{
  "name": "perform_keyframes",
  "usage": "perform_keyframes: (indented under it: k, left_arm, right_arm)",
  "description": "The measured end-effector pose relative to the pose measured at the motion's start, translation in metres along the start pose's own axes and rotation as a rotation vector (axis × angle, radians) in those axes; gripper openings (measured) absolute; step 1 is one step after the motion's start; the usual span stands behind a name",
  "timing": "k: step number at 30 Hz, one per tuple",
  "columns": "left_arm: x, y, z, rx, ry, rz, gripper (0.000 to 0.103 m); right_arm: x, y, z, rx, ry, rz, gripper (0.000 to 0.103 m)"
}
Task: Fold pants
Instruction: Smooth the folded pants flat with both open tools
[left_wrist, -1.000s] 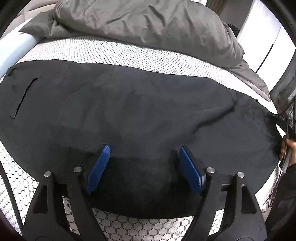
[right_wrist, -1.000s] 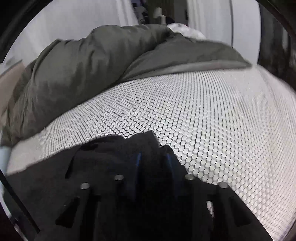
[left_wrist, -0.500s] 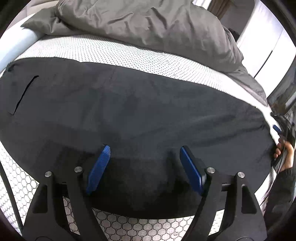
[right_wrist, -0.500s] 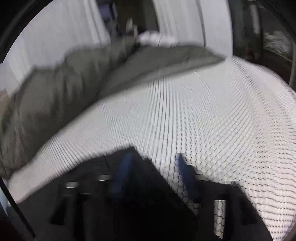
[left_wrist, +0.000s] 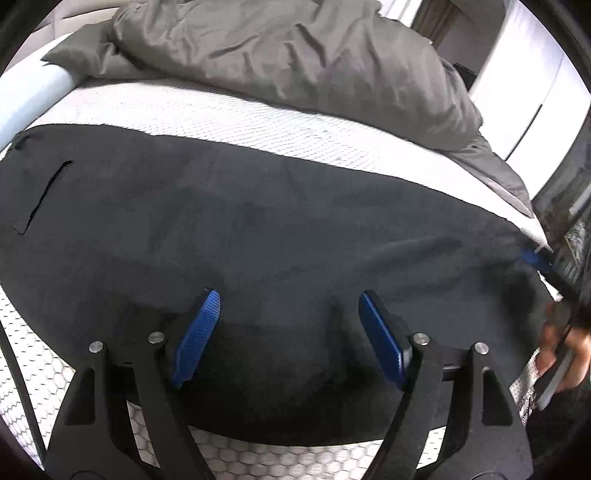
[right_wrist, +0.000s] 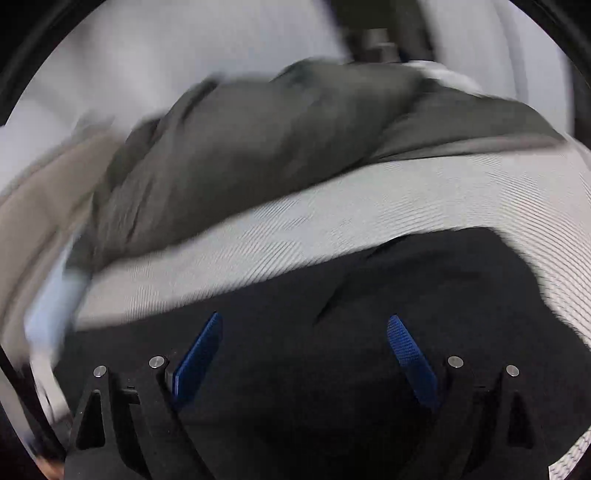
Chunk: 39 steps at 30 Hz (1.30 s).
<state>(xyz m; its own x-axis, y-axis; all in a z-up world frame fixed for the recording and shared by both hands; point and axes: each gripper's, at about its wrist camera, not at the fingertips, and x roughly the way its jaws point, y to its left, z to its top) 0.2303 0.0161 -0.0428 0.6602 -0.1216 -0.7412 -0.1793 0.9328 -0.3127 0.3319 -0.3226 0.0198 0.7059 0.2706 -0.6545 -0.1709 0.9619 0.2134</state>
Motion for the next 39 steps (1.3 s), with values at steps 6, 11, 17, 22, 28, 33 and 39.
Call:
perform_keyframes:
  k: [6,11,17,22,28,33,39]
  left_arm:
    - [0.011,-0.003,-0.006,0.037,0.026,0.023,0.078]
    - [0.009,0.001,-0.009,0.055,0.039,0.033,0.078]
    - [-0.008,0.01,-0.014,0.04,0.024,0.038,0.078]
    - [-0.033,0.042,-0.002,-0.052,-0.075,0.058,0.081]
    - [0.003,0.074,0.016,-0.074,-0.007,0.255,0.081]
    - [0.005,0.074,0.016,-0.085,-0.029,0.303,0.081]
    - [-0.016,0.04,-0.004,0.004,-0.066,0.197,0.081]
  right_arm:
    - [0.028,0.106,-0.062,-0.477,0.124,0.18,0.077]
    - [0.031,0.087,-0.079,-0.512,0.161,0.043,0.074]
    - [0.005,-0.029,-0.068,-0.32,0.084,-0.402,0.079]
    - [-0.006,-0.044,-0.069,-0.214,0.061,-0.333,0.085]
    - [0.002,0.026,-0.082,-0.229,0.034,-0.216,0.087]
    - [0.02,0.102,-0.085,-0.179,0.119,0.223,0.093]
    - [0.054,0.178,-0.115,-0.432,0.166,0.059,0.092]
